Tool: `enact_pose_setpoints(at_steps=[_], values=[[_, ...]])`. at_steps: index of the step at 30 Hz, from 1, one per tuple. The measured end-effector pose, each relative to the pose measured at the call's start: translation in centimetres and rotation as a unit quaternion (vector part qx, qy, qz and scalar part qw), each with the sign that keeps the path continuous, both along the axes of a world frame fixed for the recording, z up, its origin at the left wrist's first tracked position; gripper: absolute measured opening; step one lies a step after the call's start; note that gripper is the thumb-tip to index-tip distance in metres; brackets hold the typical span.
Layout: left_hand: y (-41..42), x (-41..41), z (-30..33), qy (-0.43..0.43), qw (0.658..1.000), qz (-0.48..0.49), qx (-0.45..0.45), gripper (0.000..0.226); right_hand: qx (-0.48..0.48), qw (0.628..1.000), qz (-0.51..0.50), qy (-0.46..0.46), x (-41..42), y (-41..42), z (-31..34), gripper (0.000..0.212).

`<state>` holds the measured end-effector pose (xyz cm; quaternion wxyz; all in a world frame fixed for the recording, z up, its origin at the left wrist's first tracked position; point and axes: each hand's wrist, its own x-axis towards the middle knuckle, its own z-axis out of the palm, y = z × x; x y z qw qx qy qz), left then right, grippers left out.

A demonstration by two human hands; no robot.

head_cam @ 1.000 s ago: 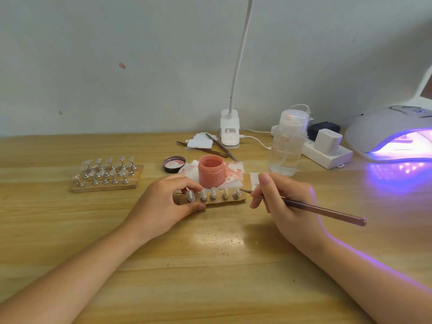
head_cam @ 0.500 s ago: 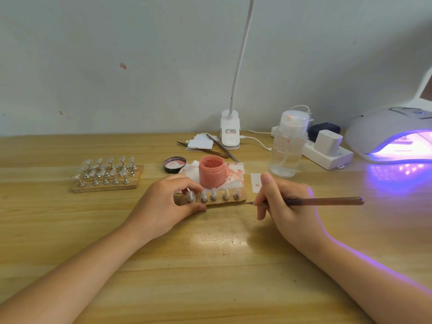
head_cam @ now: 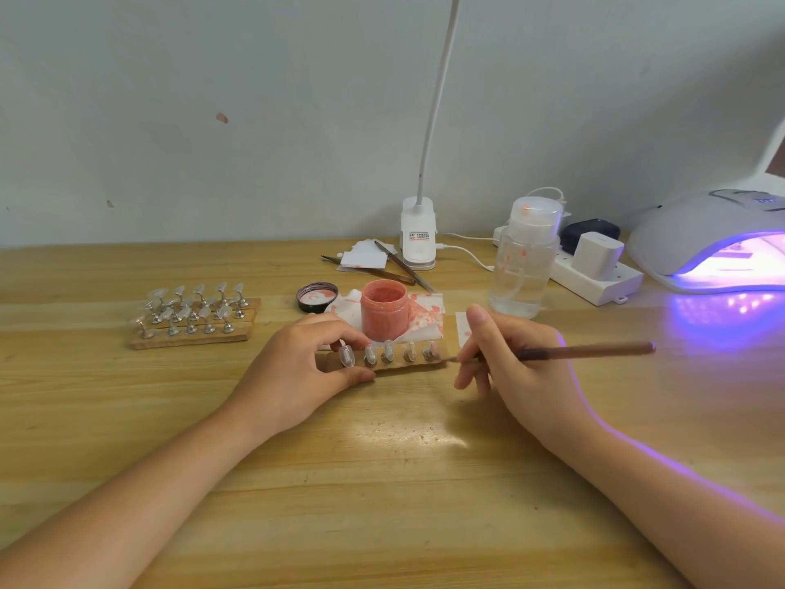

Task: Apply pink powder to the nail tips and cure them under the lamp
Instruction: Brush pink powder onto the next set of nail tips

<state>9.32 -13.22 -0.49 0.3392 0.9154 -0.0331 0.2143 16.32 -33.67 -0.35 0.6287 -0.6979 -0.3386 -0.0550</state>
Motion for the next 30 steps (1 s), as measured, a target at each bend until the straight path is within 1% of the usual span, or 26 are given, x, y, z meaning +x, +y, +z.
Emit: enact_pose_setpoints(at_steps=[3, 5, 7, 9, 13, 17, 20, 22, 24, 26, 28, 30], values=[[-0.02, 0.05, 0.0, 0.002, 1.0, -0.001, -0.003, 0.028, 0.032, 0.999, -0.009, 0.017, 0.06, -0.08, 0.04, 0.042], [-0.03, 0.07, 0.0, 0.004, 1.0, 0.001, -0.001, 0.028, 0.026, 0.999, -0.009, 0.016, 0.15, 0.02, 0.12, 0.041], [-0.06, 0.07, 0.05, 0.005, 1.0, 0.0, -0.001, 0.028, 0.013, 0.999, 0.001, 0.034, 0.07, 0.1, 0.2, 0.042], [-0.08, 0.03, 0.08, 0.005, 1.0, -0.002, 0.001, 0.029, 0.021, 0.998, 0.008, 0.053, -0.08, 0.03, 0.26, 0.045], [-0.09, 0.01, 0.04, 0.008, 1.0, 0.003, 0.0, 0.029, 0.037, 0.998, -0.007, 0.048, 0.12, 0.09, 0.29, 0.042], [-0.16, 0.06, 0.03, 0.01, 1.0, 0.005, -0.005, 0.029, 0.02, 0.996, 0.007, 0.084, 0.1, 0.09, 0.35, 0.046], [-0.22, 0.04, 0.05, 0.004, 1.0, 0.0, -0.022, 0.031, 0.042, 0.997, -0.003, 0.068, 0.11, 0.04, 0.28, 0.044], [-0.24, 0.06, 0.05, 0.007, 0.999, -0.001, -0.037, 0.03, 0.035, 0.998, -0.002, 0.057, 0.27, 0.11, 0.23, 0.042], [-0.23, 0.07, 0.04, 0.012, 0.999, 0.0, -0.046, 0.029, 0.015, 0.997, 0.007, 0.071, 0.27, 0.16, 0.22, 0.043], [-0.29, 0.02, 0.09, 0.015, 0.999, -0.001, -0.049, 0.028, 0.021, 0.996, 0.01, 0.08, 0.16, 0.13, 0.21, 0.044], [-0.34, 0.01, 0.12, 0.018, 0.998, -0.001, -0.053, 0.028, 0.04, 0.997, 0.002, 0.062, 0.15, 0.1, 0.19, 0.042], [-0.32, 0.02, 0.13, 0.02, 0.998, 0.0, -0.054, 0.028, 0.037, 0.999, -0.003, 0.039, 0.2, 0.19, 0.18, 0.039]])
